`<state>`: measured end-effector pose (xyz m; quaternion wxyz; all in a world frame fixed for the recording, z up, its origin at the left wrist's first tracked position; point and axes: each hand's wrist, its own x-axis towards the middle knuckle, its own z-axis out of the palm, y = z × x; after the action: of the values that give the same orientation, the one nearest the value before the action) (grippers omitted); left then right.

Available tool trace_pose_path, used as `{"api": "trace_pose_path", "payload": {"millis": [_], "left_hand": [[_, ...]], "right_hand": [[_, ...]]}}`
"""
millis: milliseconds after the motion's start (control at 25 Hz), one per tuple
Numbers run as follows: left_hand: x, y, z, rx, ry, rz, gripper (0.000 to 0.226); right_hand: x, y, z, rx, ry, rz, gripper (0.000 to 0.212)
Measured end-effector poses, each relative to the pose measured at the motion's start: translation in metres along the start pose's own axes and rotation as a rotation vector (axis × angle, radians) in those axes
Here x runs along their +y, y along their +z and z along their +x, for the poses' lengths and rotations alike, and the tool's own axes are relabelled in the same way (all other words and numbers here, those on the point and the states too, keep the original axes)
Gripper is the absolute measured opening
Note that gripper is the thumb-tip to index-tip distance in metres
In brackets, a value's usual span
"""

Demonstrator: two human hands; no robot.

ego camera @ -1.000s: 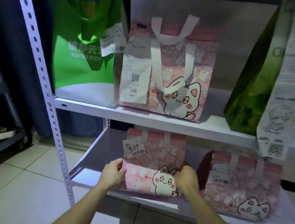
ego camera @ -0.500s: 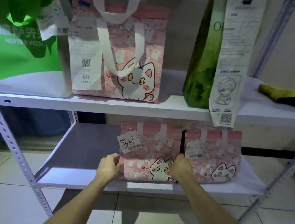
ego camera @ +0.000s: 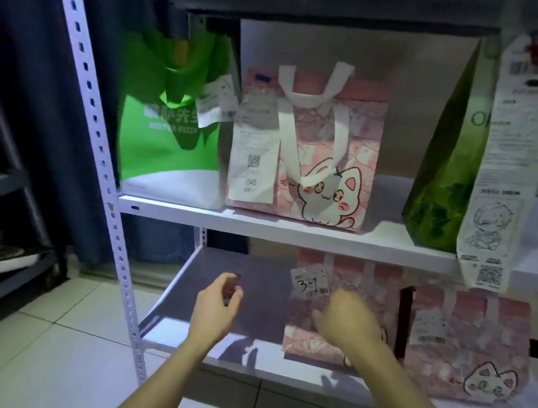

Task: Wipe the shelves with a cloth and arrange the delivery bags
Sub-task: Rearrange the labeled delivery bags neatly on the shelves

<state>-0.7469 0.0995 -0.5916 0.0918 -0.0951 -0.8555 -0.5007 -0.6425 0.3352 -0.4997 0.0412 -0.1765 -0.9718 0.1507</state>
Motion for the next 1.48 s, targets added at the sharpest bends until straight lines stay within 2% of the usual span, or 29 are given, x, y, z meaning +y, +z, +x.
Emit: {"api": "trace_pose_path", "payload": {"millis": [120, 200, 280, 320, 400, 480, 560, 640, 720, 800, 1040, 1120, 1280, 1320, 1400, 1480], "left_hand": [[0.028, -0.062, 0.014, 0.234, 0.103, -0.054, 0.017], [0.054, -0.090, 0.022, 0.343, 0.174, -0.112, 0.013], [0.086, -0.101, 0.031, 0.383, 0.250, -0.168, 0.014], [0.102, -0.101, 0.035, 0.363, 0.289, -0.182, 0.016], [0.131, -0.097, 0.041, 0.264, 0.330, -0.188, 0.028], [0.149, -0.093, 0.048, 0.194, 0.332, -0.142, 0.043], [0.158, -0.091, 0.053, 0.175, 0.300, -0.080, 0.054], [0.160, -0.089, 0.055, 0.176, 0.286, -0.045, 0.058], [0.158, -0.085, 0.053, 0.192, 0.308, -0.030, 0.057], [0.157, -0.083, 0.053, 0.207, 0.315, -0.043, 0.054], [0.164, -0.072, 0.053, 0.141, 0.296, -0.057, 0.054], [0.169, -0.061, 0.051, 0.103, 0.316, -0.067, 0.058], [0.174, -0.048, 0.048, 0.048, 0.327, -0.094, 0.066], [0.173, -0.051, 0.047, 0.043, 0.333, -0.097, 0.064], [0.169, -0.065, 0.048, 0.095, 0.356, -0.108, 0.053], [0.164, -0.086, 0.052, 0.225, 0.352, -0.135, 0.042]], "right_hand": [[-0.068, -0.048, -0.005, 0.493, -0.209, 0.336, 0.040], [-0.088, -0.080, -0.002, 0.782, -0.276, 0.524, 0.032], [-0.088, -0.102, 0.006, 0.962, -0.273, 0.645, 0.027], [-0.083, -0.108, 0.013, 1.009, -0.236, 0.665, 0.038], [-0.068, -0.111, 0.028, 0.970, -0.120, 0.634, 0.064], [-0.060, -0.107, 0.040, 0.826, -0.037, 0.582, 0.074], [-0.056, -0.103, 0.052, 0.728, -0.016, 0.571, 0.053], [-0.053, -0.104, 0.059, 0.723, -0.027, 0.610, 0.025], [-0.050, -0.109, 0.061, 0.741, -0.021, 0.651, 0.012], [-0.047, -0.114, 0.058, 0.748, 0.004, 0.671, 0.005], [-0.028, -0.113, 0.056, 0.806, 0.067, 0.684, 0.005], [-0.019, -0.119, 0.056, 0.775, 0.091, 0.653, 0.014], [-0.023, -0.137, 0.044, 0.652, 0.107, 0.576, 0.062], [-0.027, -0.139, 0.038, 0.678, 0.084, 0.557, 0.072], [-0.044, -0.140, 0.023, 0.836, 0.017, 0.479, 0.079], [-0.068, -0.138, 0.009, 1.025, -0.138, 0.411, 0.070]]}}
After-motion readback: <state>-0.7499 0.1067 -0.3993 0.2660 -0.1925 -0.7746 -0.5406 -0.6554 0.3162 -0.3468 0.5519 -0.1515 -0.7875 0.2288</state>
